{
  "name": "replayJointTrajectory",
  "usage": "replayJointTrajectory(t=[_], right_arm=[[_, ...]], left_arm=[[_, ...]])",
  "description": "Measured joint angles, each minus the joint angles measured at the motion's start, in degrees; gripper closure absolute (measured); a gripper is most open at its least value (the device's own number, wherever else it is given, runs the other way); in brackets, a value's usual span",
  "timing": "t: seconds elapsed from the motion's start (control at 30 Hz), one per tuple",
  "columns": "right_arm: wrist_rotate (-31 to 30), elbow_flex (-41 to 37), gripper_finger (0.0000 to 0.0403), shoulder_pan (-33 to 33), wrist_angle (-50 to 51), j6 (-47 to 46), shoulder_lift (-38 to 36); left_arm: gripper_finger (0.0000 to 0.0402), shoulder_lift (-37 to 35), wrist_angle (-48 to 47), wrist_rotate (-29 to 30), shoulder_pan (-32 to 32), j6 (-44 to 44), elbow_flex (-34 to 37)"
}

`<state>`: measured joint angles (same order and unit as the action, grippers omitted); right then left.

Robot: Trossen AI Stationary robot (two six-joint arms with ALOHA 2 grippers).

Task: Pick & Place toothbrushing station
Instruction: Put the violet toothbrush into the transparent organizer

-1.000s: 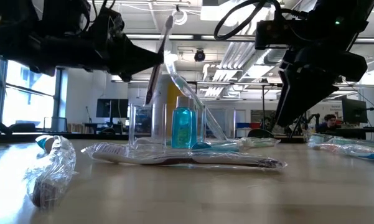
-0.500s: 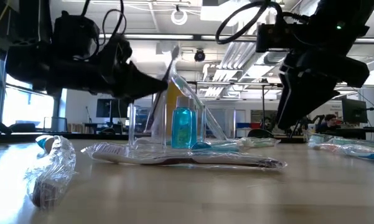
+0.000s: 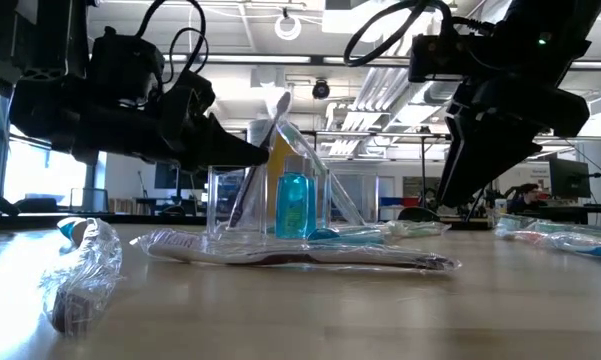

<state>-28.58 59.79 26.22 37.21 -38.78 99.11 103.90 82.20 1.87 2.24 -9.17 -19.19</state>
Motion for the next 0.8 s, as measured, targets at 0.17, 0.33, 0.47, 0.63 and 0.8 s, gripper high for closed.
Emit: replayJointTrajectory(t=[0.17, 0.33, 0.47, 0.63, 0.8], right_arm=[[0.00, 0.00, 0.0238, 0.00, -0.01, 0.04, 0.00], [0.00, 0.00, 0.0238, 0.00, 0.00, 0.04, 0.00], [-0.01, 0.00, 0.0238, 0.00, 0.00, 0.04, 0.00], [-0.02, -0.01, 0.0238, 0.00, -0.02, 0.05, 0.00], [-0.02, -0.02, 0.0238, 0.00, -0.01, 0.06, 0.00]], left_arm=[[0.0374, 0.00, -0.62, 0.20, 0.00, -0.73, -0.01], [0.0373, 0.00, -0.70, 0.22, 0.00, -1.29, -0.04], [0.0373, 0.00, -0.79, 0.30, 0.00, -1.67, -0.10], [0.0372, 0.00, -1.53, -0.20, 0.00, -3.15, -0.96], [0.0340, 0.00, -2.79, -3.14, 0.00, -2.71, -1.76]])
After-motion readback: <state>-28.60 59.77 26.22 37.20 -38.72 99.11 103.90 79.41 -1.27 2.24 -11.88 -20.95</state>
